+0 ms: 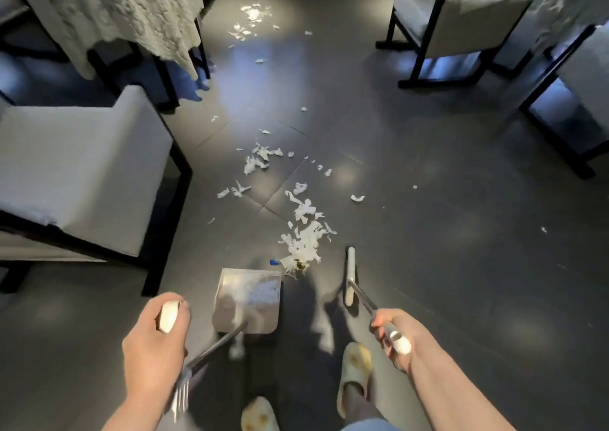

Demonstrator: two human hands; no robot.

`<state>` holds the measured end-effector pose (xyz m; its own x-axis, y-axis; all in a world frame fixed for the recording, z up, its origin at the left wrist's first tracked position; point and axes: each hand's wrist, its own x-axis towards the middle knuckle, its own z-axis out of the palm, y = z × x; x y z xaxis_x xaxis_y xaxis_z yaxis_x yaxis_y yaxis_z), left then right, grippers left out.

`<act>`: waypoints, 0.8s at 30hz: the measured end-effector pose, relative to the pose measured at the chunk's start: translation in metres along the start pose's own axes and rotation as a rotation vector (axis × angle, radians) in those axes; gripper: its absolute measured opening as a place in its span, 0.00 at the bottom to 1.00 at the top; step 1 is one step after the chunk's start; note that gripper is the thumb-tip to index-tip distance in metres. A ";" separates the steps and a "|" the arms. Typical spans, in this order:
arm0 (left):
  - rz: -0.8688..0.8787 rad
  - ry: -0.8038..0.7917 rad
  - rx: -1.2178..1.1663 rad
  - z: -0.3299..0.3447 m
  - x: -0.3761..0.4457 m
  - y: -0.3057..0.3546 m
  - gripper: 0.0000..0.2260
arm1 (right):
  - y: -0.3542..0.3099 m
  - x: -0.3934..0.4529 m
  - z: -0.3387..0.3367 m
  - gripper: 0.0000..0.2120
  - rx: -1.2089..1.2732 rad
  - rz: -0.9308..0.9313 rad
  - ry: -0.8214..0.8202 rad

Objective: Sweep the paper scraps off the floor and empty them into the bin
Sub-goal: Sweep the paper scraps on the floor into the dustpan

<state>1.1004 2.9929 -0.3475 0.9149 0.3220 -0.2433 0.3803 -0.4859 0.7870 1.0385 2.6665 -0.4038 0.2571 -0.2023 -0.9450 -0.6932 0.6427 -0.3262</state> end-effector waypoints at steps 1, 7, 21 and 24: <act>-0.012 0.031 0.013 0.002 -0.003 0.003 0.05 | -0.010 0.004 -0.005 0.10 -0.040 0.021 -0.040; -0.115 0.231 -0.021 0.029 -0.014 0.030 0.03 | -0.089 -0.015 -0.029 0.08 -0.250 0.021 -0.192; -0.273 0.410 -0.053 0.066 -0.031 0.051 0.08 | -0.172 0.011 0.018 0.12 -0.478 0.012 -0.434; -0.290 0.420 -0.049 0.055 -0.018 0.052 0.10 | -0.180 0.024 0.029 0.10 -0.469 0.106 -0.416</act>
<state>1.1110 2.9171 -0.3340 0.6359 0.7412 -0.2149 0.5942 -0.2925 0.7492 1.1895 2.5671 -0.3670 0.3456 0.2095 -0.9147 -0.9262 0.2326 -0.2967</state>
